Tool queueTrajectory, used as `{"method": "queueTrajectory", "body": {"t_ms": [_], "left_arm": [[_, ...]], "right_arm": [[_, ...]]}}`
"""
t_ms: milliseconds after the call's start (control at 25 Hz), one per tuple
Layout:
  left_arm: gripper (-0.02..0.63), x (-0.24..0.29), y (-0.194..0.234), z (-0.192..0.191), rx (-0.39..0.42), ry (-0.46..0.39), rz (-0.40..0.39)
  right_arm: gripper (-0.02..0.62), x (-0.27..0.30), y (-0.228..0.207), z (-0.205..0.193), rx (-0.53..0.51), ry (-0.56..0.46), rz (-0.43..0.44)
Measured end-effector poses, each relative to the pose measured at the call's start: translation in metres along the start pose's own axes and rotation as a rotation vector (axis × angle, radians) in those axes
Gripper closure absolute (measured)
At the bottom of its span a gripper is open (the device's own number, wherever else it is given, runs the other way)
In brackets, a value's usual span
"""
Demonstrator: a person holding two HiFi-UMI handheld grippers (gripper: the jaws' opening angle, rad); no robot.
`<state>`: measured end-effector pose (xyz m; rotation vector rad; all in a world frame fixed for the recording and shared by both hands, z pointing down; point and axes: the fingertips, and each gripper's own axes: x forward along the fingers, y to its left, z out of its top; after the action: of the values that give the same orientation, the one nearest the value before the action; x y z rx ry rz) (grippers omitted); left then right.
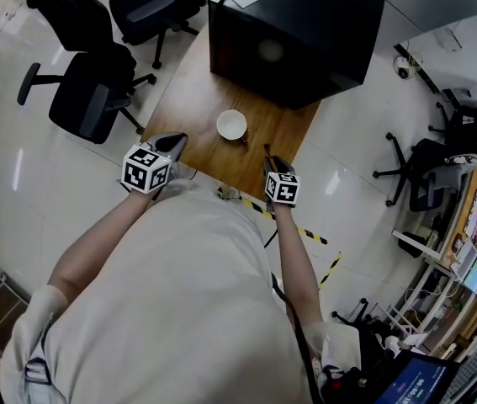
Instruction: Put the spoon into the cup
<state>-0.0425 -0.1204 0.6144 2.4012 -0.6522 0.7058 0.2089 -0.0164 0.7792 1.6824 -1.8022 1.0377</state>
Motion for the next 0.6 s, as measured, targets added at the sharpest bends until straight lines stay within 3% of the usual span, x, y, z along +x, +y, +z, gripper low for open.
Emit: {"method": "queueTrajectory", "body": {"t_ms": [600], "left_arm": [[0.606,0.004,0.006,0.002,-0.021,-0.007,0.005]], "right_arm": [[0.468,-0.025,0.039,0.066,-0.025,-0.121,0.082]]}}
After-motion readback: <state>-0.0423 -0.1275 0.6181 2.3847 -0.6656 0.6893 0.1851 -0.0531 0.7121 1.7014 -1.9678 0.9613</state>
